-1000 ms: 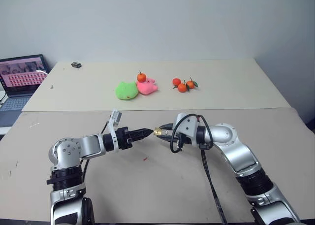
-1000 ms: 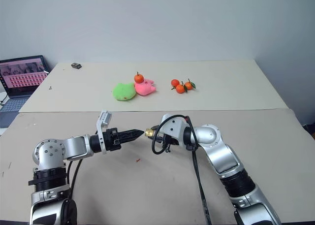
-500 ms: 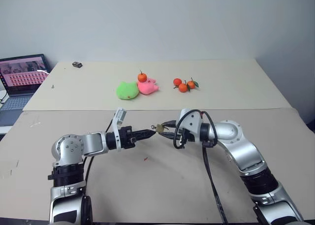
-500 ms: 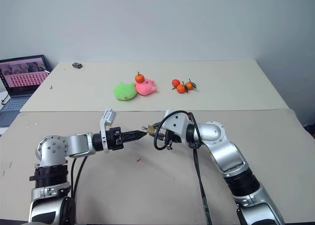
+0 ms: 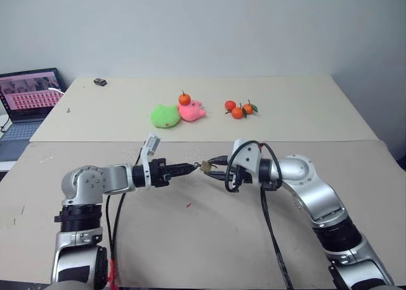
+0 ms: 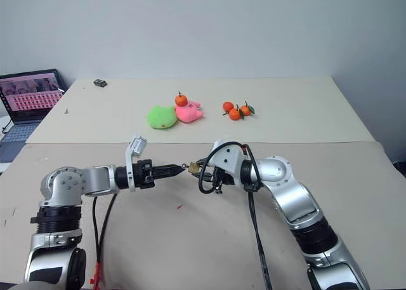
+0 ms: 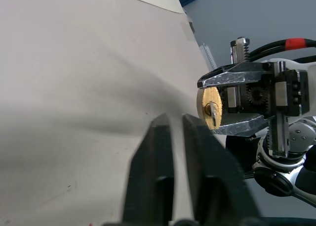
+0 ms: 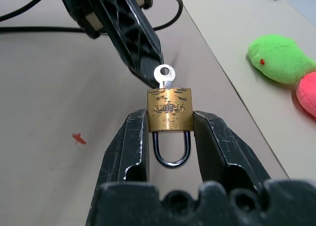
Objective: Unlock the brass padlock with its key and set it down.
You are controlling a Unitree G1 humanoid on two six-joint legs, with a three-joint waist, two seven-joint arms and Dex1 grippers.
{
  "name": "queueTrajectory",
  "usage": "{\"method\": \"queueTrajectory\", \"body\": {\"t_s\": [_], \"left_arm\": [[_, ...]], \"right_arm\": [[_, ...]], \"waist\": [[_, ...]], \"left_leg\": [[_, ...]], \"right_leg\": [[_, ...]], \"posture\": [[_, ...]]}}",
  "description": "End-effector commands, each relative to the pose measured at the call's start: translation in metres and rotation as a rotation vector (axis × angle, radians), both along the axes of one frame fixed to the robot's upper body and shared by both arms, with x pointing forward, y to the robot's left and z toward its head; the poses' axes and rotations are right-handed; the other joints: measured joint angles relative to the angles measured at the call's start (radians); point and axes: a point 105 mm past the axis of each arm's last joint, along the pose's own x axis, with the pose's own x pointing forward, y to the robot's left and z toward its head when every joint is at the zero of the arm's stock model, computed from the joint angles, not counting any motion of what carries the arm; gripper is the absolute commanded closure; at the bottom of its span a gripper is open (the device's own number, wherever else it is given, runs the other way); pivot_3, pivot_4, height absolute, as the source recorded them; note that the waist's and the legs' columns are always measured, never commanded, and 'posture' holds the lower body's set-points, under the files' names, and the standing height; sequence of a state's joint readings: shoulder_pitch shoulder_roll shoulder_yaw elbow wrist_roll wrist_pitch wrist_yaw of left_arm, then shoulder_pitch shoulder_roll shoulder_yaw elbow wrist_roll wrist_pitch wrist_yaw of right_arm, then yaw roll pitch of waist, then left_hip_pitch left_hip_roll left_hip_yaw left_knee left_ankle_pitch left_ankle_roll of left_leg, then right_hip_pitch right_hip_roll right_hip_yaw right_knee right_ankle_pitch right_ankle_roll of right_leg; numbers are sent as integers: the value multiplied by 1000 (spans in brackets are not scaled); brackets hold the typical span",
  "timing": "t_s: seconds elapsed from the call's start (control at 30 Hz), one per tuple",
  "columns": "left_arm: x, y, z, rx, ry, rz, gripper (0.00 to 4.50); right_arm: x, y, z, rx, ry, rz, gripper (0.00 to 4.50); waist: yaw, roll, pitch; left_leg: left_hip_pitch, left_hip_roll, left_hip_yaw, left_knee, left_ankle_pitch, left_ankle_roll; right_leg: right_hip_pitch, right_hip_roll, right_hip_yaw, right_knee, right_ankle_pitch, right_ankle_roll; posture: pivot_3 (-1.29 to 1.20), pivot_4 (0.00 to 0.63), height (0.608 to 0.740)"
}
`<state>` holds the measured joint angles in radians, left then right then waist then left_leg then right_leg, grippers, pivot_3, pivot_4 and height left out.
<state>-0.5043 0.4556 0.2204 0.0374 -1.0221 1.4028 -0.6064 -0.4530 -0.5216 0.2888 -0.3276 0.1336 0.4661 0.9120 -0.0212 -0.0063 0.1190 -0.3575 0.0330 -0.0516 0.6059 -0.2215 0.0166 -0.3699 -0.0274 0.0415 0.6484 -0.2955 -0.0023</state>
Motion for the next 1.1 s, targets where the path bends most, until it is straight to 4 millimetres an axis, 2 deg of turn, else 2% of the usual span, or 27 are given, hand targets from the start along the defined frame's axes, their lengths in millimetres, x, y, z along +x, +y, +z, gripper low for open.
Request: {"method": "queueTrajectory", "body": {"t_s": [0.03,0.07,0.47,1.1], "left_arm": [[-2,0,10,-38,-18,-22,2315],[-3,0,11,-47,-16,-32,1890],[-3,-2,20,-97,-14,-52,1890],[5,-16,20,-94,-11,-80,1890]], "right_arm": [[-3,2,12,24,-40,13,3577],[-3,1,12,23,-41,14,3577],[-1,1,11,19,-43,10,3577],[-2,1,14,18,-49,8,3577]], "waist": [[3,0,0],[4,0,0],[4,0,0],[5,0,0]], "left_leg": [[0,0,0,0,0,0],[0,0,0,0,0,0],[0,0,0,0,0,0],[-1,0,0,0,0,0]], "right_leg": [[0,0,0,0,0,0],[0,0,0,0,0,0],[0,0,0,0,0,0],[0,0,0,-1,0,0]], "posture": [[0,150,660],[0,150,660],[0,150,660],[0,150,660]]}}
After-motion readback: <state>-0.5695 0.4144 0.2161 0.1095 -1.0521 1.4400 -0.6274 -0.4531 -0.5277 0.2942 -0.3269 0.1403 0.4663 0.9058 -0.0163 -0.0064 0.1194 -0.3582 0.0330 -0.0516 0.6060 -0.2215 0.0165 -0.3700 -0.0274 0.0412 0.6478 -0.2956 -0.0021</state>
